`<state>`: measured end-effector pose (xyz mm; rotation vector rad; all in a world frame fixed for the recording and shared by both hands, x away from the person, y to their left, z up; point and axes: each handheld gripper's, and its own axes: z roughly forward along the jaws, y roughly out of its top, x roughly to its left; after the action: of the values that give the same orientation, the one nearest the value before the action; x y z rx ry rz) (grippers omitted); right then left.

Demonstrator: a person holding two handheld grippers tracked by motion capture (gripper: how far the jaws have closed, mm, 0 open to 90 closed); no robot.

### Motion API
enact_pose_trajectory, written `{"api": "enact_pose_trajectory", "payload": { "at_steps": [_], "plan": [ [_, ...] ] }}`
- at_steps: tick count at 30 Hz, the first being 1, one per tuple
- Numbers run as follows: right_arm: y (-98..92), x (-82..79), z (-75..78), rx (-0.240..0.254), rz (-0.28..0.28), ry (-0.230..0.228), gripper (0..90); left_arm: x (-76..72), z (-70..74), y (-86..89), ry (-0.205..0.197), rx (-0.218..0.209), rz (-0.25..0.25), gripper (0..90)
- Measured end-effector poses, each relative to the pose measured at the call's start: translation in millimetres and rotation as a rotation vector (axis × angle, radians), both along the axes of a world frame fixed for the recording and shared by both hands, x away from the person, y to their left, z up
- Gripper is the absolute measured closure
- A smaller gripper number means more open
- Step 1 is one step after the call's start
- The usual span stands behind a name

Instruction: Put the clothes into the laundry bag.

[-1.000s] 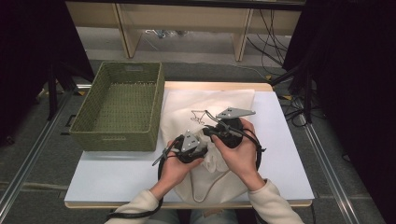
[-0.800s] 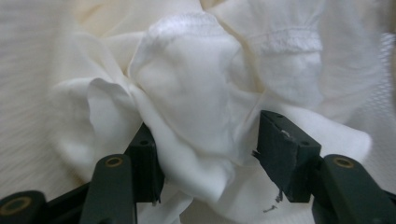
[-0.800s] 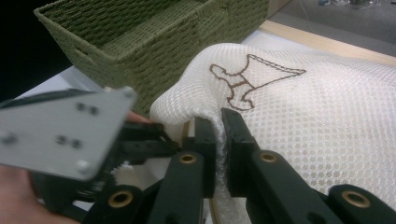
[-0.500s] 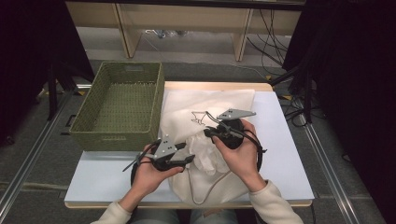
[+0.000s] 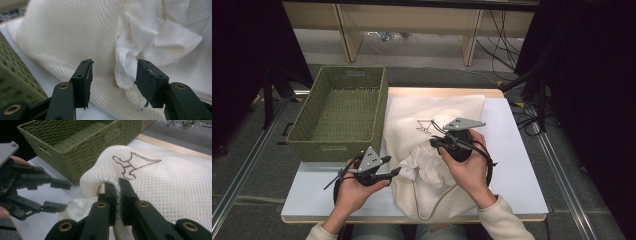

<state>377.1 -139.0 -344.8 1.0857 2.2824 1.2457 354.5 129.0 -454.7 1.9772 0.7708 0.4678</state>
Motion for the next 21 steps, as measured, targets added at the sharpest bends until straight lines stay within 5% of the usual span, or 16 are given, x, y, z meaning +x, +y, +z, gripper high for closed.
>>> {"api": "enact_pose_trajectory", "payload": {
  "at_steps": [2,6,7,8,12,21],
  "plan": [
    [-0.2,-1.1,-0.6,0.005,-0.012,0.014,86.6,-2.3,-3.6,-3.3,0.055,-0.012,-0.019,46.6],
    [-0.5,-0.2,-0.5,-0.002,-0.005,0.004,86.6,-0.7,-6.3,-4.8,0.077,0.009,-0.049,46.6],
    [-0.5,-0.2,-0.5,-0.002,-0.005,0.004,86.6,-1.9,-9.0,-7.3,0.109,-0.009,-0.038,46.6],
    [-0.5,-0.9,-0.4,0.006,-0.013,0.021,86.5,-1.1,-12.2,-6.6,0.141,0.047,-0.066,46.7],
    [-1.8,0.4,-0.3,-0.002,-0.008,0.003,86.5,-2.4,-17.1,-7.4,0.169,0.083,-0.088,49.1],
    [-1.0,1.1,-1.3,-0.010,0.003,-0.002,86.6,2.7,-20.4,-10.1,0.171,0.098,-0.114,76.8]
  ]
}}
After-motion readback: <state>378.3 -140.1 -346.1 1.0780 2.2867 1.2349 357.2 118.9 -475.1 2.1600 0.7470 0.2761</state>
